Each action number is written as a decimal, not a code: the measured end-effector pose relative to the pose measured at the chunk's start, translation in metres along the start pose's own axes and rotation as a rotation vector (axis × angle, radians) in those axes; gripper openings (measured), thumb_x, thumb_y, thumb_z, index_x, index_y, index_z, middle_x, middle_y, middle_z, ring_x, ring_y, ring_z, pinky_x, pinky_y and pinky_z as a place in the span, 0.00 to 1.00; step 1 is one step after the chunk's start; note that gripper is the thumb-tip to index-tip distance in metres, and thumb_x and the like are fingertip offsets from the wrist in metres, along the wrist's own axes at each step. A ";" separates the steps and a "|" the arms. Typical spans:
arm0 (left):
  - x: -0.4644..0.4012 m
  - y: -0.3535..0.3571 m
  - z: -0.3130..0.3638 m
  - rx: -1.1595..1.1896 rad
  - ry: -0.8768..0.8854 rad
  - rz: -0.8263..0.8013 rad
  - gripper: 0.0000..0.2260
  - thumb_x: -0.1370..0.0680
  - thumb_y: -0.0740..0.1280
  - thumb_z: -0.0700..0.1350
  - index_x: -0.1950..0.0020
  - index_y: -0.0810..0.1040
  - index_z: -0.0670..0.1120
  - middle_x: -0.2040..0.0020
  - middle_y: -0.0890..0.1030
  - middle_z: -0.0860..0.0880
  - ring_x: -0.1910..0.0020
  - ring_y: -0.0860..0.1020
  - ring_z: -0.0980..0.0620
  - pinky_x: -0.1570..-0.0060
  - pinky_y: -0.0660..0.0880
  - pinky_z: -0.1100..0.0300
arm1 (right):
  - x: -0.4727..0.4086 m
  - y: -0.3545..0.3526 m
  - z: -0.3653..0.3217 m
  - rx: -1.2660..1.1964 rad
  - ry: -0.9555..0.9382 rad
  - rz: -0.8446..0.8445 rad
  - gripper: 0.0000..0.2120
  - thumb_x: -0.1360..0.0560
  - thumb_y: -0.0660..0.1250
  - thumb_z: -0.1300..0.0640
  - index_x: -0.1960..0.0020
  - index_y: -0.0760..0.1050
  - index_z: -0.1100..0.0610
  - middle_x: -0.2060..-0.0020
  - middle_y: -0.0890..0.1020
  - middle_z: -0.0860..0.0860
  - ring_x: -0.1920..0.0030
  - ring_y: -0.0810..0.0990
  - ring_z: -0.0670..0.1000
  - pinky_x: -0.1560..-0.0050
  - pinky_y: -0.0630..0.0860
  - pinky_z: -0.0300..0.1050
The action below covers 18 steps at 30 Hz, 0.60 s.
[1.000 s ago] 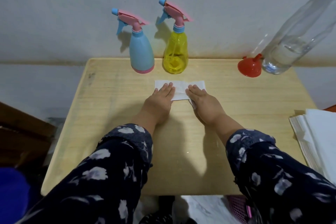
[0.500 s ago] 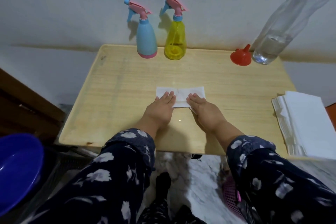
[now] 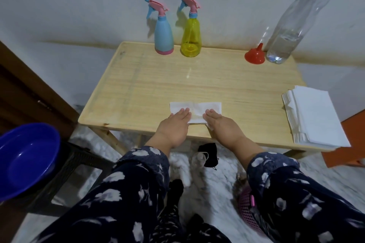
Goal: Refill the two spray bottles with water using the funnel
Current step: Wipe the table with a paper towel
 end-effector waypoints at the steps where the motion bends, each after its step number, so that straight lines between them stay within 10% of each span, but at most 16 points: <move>1: 0.004 -0.002 0.002 -0.001 -0.013 0.016 0.22 0.15 0.47 0.45 0.20 0.52 0.45 0.20 0.49 0.50 0.21 0.49 0.54 0.24 0.53 0.54 | 0.004 0.001 -0.001 0.005 0.002 0.004 0.24 0.18 0.53 0.62 0.23 0.56 0.56 0.22 0.55 0.52 0.23 0.54 0.50 0.28 0.61 0.44; 7: 0.014 -0.015 0.013 -0.098 -0.029 0.128 0.25 0.17 0.54 0.48 0.21 0.53 0.44 0.20 0.55 0.48 0.22 0.55 0.50 0.25 0.56 0.52 | 0.016 -0.009 -0.006 -0.026 -0.067 0.149 0.24 0.27 0.67 0.64 0.31 0.70 0.62 0.32 0.72 0.63 0.34 0.73 0.64 0.37 0.73 0.58; 12: 0.000 -0.009 0.008 -0.118 -0.030 0.030 0.26 0.16 0.49 0.49 0.20 0.45 0.45 0.19 0.45 0.51 0.21 0.45 0.52 0.23 0.47 0.49 | 0.002 -0.004 -0.005 0.079 -0.002 0.033 0.26 0.19 0.52 0.58 0.22 0.50 0.54 0.22 0.50 0.52 0.22 0.48 0.54 0.24 0.46 0.55; 18: -0.012 -0.005 -0.001 -0.073 -0.022 0.015 0.24 0.15 0.49 0.44 0.20 0.45 0.48 0.20 0.44 0.53 0.21 0.44 0.53 0.23 0.47 0.50 | -0.013 0.004 -0.005 0.023 0.036 -0.060 0.29 0.20 0.53 0.64 0.22 0.48 0.50 0.22 0.49 0.46 0.22 0.46 0.52 0.25 0.46 0.58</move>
Point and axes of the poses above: each hand's wrist, its own x-axis away from the middle knuckle, its own y-axis out of the palm, z = x × y, the point moved 5 cm from there along -x, towards the middle knuckle
